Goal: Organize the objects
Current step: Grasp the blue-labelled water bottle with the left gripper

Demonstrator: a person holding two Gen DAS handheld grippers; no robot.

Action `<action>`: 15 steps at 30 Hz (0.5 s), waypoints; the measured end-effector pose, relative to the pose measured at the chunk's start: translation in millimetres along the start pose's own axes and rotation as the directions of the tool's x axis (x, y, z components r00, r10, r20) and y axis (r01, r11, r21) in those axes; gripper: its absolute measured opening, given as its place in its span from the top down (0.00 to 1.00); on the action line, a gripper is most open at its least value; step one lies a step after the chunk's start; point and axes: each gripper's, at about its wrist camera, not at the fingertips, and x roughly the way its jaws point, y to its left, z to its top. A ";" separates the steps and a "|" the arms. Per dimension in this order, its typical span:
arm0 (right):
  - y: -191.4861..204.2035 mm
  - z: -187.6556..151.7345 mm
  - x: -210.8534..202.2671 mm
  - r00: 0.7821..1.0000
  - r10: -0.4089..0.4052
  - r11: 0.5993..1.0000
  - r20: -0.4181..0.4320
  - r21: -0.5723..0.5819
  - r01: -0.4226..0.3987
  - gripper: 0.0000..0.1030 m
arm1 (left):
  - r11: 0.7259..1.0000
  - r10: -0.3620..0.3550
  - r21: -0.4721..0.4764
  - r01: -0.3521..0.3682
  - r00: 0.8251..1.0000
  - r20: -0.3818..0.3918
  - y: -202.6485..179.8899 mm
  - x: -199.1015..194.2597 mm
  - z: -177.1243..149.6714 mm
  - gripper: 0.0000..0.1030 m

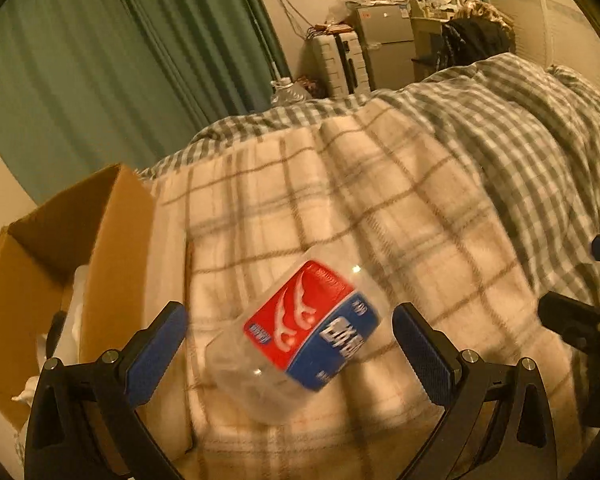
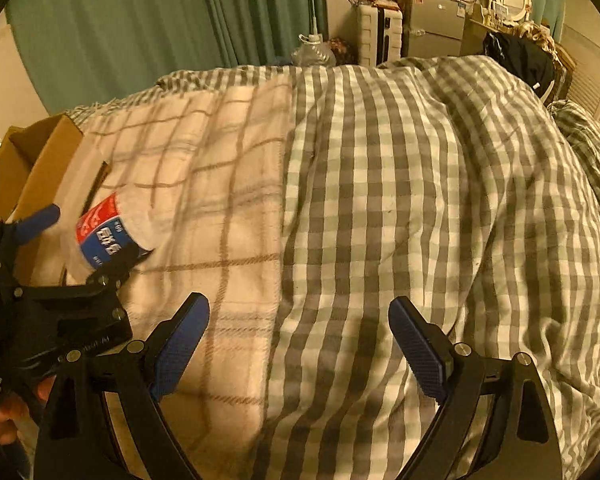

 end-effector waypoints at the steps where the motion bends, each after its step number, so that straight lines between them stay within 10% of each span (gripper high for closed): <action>1: -0.9 1.5 1.3 1.000 0.000 1.000 0.000 0.006 0.000 0.11 | 0.999 -0.033 -0.009 0.033 0.999 -0.006 -0.9 -2.0 -0.6 0.00; 15: -17.8 -1.0 12.9 1.000 0.002 0.999 -0.022 0.039 -0.001 0.11 | 0.996 -0.053 0.069 0.055 0.998 -0.033 -3.0 43.4 -10.9 0.00</action>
